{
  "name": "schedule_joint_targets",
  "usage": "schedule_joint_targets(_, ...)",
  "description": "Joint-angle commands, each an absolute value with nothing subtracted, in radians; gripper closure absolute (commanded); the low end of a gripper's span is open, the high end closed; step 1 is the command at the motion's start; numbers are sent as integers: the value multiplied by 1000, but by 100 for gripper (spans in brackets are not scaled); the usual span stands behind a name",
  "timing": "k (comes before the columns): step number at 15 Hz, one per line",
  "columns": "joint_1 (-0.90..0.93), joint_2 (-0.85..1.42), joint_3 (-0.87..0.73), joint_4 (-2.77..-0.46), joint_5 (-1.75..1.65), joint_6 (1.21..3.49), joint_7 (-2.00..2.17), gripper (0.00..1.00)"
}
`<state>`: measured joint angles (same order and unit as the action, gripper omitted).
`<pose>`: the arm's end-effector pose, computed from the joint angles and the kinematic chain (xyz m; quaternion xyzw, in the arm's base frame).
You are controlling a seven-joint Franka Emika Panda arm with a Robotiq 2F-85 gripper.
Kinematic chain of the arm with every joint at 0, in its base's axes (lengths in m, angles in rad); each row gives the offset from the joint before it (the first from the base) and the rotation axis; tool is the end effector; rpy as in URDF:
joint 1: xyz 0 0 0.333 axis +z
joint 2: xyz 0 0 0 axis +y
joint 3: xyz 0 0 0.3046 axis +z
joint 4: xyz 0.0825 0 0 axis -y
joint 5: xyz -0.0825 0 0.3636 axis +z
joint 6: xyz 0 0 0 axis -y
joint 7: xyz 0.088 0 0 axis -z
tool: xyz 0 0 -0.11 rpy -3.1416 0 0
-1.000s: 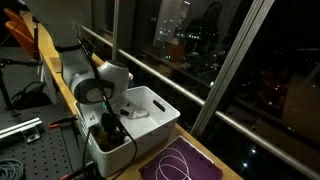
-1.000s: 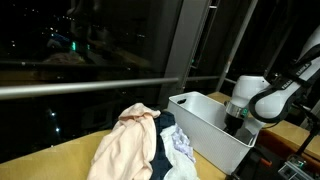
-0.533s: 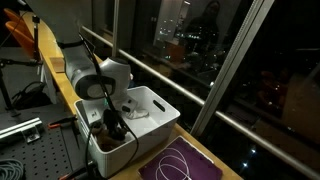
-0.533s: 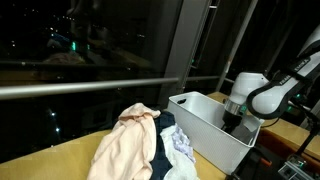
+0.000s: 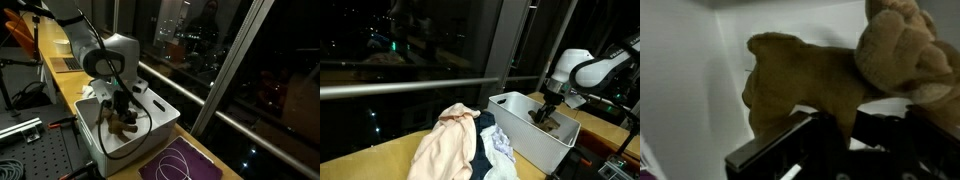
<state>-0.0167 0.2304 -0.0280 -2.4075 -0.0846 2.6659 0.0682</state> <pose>0.4882 -0.0198 0.2246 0.9995 -0.0187 0.0142 0.0229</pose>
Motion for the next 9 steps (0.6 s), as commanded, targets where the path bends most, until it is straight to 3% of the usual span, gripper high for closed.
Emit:
schedule_joint_targets(1,10,72,-28,-2351,-109,2516,83,98)
schedule_joint_targets(5,56,-5,18,-2206,-186,2358,129,98)
schedule_joint_targets(9,132,59,118,-1995,-264,2192,186,98)
